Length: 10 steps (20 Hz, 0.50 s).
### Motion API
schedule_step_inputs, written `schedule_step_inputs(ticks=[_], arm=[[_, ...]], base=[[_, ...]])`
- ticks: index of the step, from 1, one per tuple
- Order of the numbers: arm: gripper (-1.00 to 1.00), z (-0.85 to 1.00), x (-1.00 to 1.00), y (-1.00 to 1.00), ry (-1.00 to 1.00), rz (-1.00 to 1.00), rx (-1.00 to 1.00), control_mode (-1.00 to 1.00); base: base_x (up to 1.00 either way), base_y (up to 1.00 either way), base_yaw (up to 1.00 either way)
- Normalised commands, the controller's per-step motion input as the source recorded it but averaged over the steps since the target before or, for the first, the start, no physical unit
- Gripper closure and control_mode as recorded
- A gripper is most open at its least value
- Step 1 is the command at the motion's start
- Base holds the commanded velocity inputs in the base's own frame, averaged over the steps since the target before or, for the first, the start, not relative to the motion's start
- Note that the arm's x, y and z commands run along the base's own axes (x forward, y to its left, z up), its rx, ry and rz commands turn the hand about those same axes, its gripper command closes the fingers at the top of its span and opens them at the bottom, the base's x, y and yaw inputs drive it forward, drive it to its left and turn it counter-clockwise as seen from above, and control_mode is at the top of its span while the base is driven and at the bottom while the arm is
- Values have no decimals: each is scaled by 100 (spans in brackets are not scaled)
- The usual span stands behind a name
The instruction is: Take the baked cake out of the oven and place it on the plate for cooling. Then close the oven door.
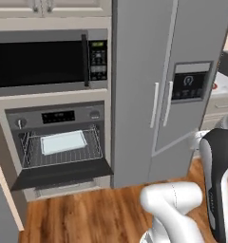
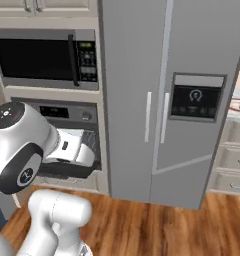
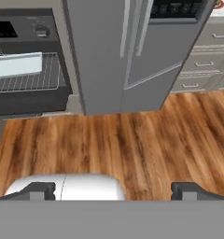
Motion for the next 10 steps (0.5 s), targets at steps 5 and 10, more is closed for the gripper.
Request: schedule_step_inputs(ticks=[5, 10], arm=[[-100, 0, 0, 0, 0, 0, 0, 100], [-100, 0, 0, 0, 0, 0, 0, 100]], base=[[0, 100, -3], [0, 100, -4]])
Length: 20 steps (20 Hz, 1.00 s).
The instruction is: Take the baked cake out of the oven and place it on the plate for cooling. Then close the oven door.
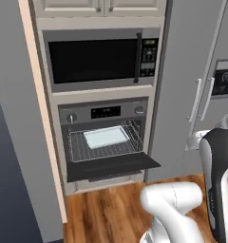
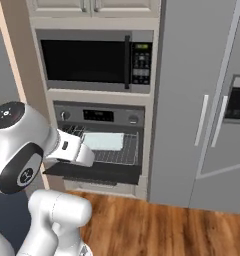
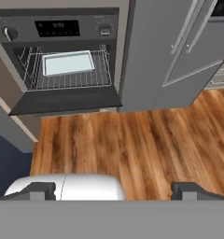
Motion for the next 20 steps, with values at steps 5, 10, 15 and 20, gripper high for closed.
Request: schedule_step_inputs(ticks=[5, 10, 15, 20], arm=[[-100, 0, 0, 0, 0, 0, 0, 100], [-100, 0, 0, 0, 0, 0, 0, 100], [-100, 0, 0, 0, 0, 0, 0, 100], [-100, 0, 0, 0, 0, 0, 0, 100]], base=[[2, 96, 0], [18, 55, 0], [26, 25, -4], [26, 31, -27]])
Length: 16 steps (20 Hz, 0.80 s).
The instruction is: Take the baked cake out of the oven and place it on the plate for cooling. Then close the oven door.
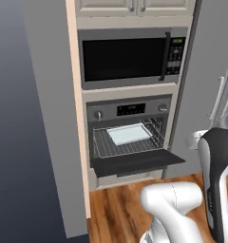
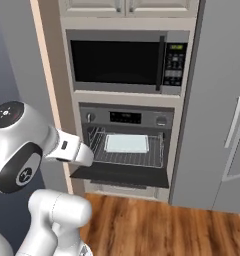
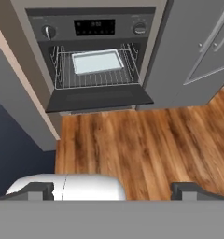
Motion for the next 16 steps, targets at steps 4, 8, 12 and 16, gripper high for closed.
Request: schedule_step_inputs(ticks=[4, 8, 12, 16], arm=[[-100, 0, 0, 0, 0, 0, 0, 100], [-100, 0, 0, 0, 0, 0, 0, 100], [-100, 0, 0, 0, 0, 0, 0, 100], [-100, 0, 0, 0, 0, 0, 0, 100]], base=[[24, 39, -35], [56, 13, -10], [60, 2, 0], [43, 13, 0]])
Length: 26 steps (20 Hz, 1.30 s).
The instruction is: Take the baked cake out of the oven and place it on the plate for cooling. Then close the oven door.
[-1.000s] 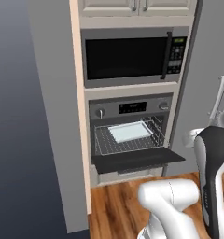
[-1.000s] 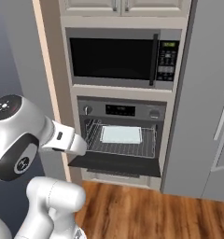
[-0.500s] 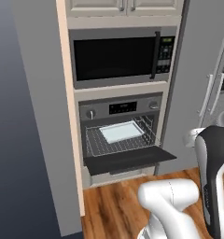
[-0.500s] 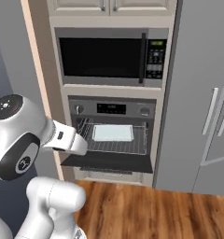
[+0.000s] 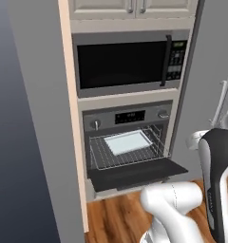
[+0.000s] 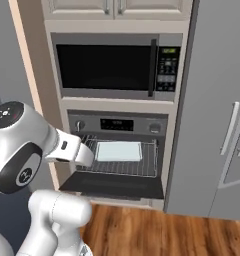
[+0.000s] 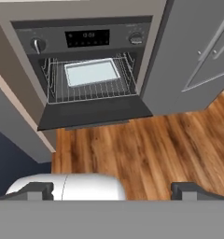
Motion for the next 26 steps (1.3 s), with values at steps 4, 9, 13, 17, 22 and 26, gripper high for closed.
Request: schedule_step_inputs(ticks=[4, 9, 13, 17, 22, 26], arm=[[-100, 0, 0, 0, 0, 0, 0, 100], [-100, 0, 0, 0, 0, 0, 0, 100], [-100, 0, 0, 0, 0, 0, 0, 100], [-100, 0, 0, 0, 0, 0, 0, 100], [-100, 0, 0, 0, 0, 0, 0, 100], [-100, 0, 0, 0, 0, 0, 0, 100]], base=[[49, 16, 0], [45, 28, -2], [2, 67, -22], [0, 70, -35], [3, 39, -44], [14, 10, -37]])
